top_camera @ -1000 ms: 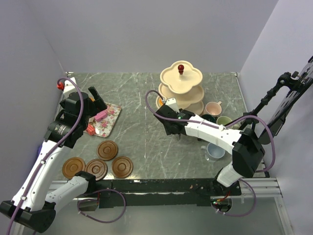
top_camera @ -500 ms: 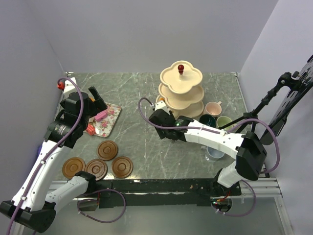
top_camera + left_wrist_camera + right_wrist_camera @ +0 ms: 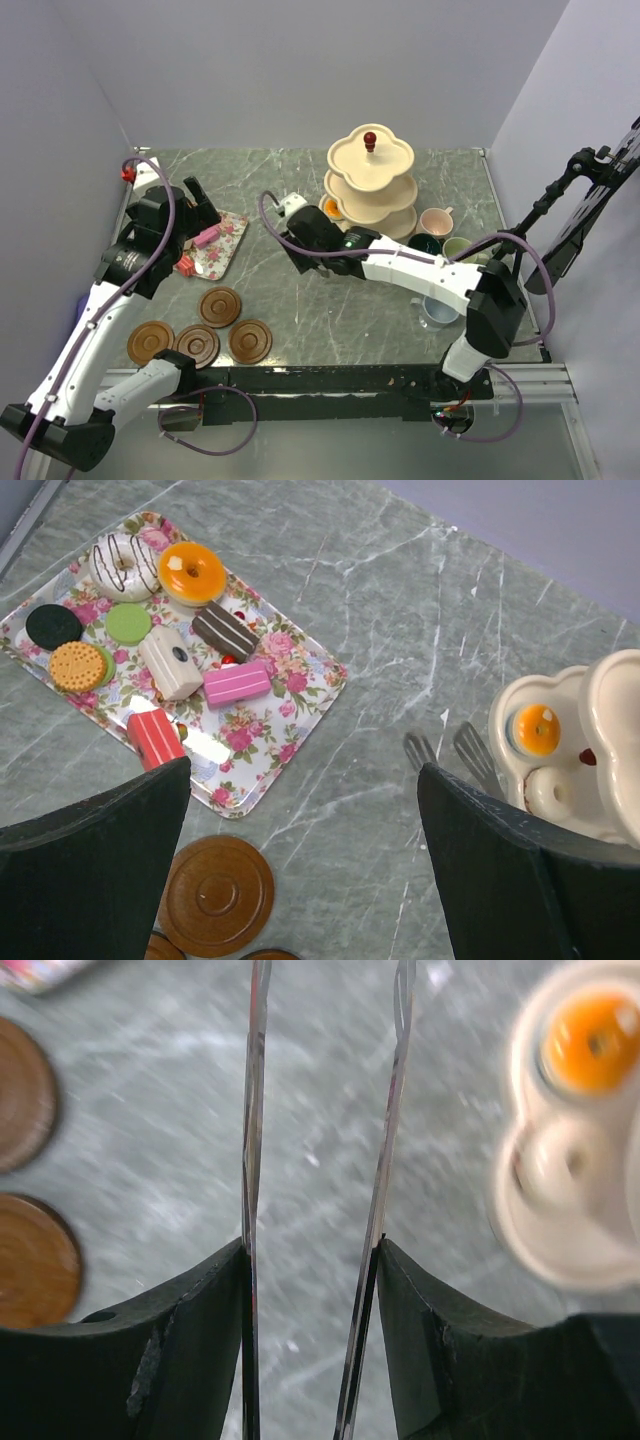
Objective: Serve the afternoon tea
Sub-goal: Place the desert on the desert table.
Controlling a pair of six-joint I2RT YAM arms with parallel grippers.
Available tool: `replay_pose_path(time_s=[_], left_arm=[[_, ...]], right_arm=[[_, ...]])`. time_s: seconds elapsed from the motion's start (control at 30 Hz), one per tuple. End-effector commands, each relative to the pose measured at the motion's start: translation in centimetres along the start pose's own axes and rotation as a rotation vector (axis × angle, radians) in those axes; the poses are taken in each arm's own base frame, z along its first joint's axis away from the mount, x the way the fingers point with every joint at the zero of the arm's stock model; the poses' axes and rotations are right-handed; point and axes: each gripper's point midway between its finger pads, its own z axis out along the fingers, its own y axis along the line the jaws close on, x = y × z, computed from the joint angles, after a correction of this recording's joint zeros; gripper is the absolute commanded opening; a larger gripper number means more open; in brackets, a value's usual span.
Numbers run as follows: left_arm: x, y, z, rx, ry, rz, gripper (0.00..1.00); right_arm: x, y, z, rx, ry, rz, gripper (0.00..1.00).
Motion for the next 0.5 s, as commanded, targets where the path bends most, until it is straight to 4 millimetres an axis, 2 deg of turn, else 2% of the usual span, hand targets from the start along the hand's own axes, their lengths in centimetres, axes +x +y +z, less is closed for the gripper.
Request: replay_pose_path(time_s=[0.0, 0.17, 0.3, 0.47], left_arm=[[0.3, 0.3, 0.6, -0.033, 0.001, -0.003, 1.00], [-1.9, 0.7, -0.4, -0.065, -0.061, -0.043, 1.00], [-3.9, 1.0, -1.8, -0.070, -0.121, -0.080, 1.00], [-5.0, 1.4, -3.3, -0.057, -0.171, -0.123, 1.00]], right_arm=[[-5.4, 3.1, 0.9, -0.129, -0.147, -0.025, 0.59], [-7.3, 5.5, 2.8, -0.198, -0.173, -0.047, 0.59], [-7.8, 7.3, 4.3, -0.217, -0.168, -0.095, 0.58], [-7.9, 8.5, 6.7, -0.219, -0.161, -0.101, 0.59]])
